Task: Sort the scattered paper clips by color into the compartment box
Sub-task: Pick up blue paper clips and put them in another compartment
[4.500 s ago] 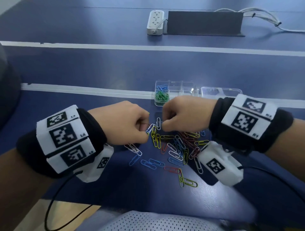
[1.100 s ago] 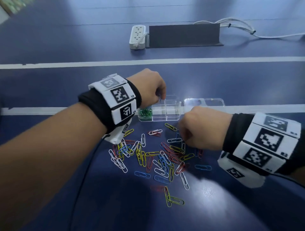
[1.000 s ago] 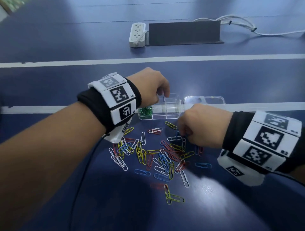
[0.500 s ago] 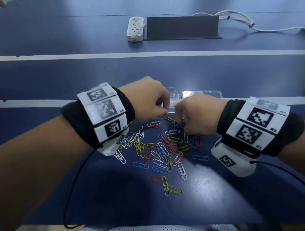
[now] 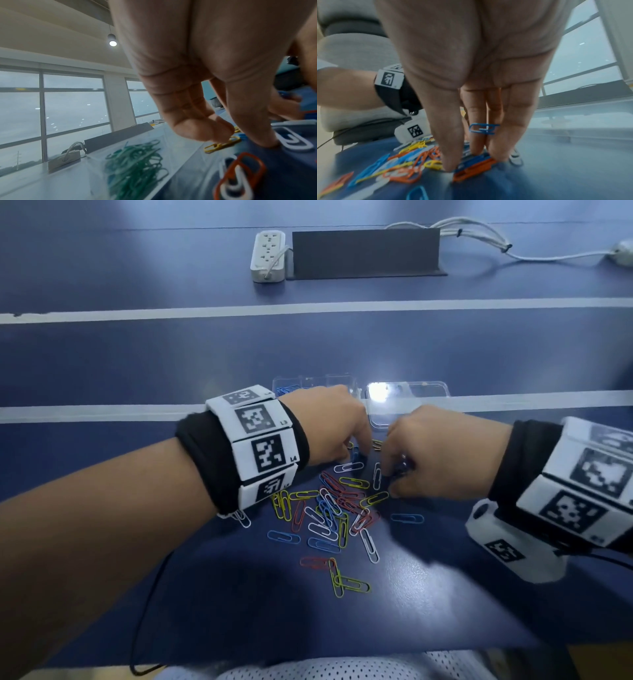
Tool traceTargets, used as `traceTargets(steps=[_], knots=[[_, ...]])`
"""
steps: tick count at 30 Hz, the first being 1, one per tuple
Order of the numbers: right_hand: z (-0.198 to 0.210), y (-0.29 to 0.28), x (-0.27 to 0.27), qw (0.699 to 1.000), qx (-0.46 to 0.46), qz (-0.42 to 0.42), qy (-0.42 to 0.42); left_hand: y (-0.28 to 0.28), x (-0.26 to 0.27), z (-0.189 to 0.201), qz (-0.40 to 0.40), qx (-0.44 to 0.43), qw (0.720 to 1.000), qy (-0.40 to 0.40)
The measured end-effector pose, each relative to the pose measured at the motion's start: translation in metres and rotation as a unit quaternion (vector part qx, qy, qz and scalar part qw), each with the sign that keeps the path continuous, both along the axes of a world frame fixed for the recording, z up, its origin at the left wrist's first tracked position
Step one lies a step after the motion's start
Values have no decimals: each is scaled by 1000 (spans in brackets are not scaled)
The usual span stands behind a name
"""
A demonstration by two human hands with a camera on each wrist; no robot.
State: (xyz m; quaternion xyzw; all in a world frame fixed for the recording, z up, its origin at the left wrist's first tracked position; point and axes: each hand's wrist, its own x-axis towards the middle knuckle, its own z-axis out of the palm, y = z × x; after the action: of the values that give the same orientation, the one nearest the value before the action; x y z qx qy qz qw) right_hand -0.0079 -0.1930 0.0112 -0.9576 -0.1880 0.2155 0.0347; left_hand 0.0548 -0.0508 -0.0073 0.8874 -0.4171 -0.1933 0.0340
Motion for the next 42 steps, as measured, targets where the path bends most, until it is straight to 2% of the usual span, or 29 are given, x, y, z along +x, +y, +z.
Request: traceTargets(steps=[5,13,20,23,25,27,29,34,38,42], knots=[[-5,2,1,999,-20,30,-7,0,0,-1,-3,25,999,-19],[-8,-4,11,998,29,-23,50,5,-7,2,-3,19,1000,-22],[0,-16,9,991,111,-45,62,18,-7,16,83,-73,994,-4],[-4,-20,-3,968,185,-86,145,27,-10,17,98,-100,990,23],[-8,-20,-12,941,229,-125,214,32,-13,15,94,-87,990,53],[-12,-20,-17,928,243,-160,234,36,-14,14,84,-59,992,72],[-15,-22,-19,939,216,-168,207,38,-15,14,68,-26,995,75],[-6,-18,-31,982,93,-98,129,38,-23,16,62,64,994,58],[-4,-13,-36,998,4,-44,49,32,-22,12,68,73,995,21],[-3,-15,-35,999,4,-30,15,29,-18,9,76,59,994,45]])
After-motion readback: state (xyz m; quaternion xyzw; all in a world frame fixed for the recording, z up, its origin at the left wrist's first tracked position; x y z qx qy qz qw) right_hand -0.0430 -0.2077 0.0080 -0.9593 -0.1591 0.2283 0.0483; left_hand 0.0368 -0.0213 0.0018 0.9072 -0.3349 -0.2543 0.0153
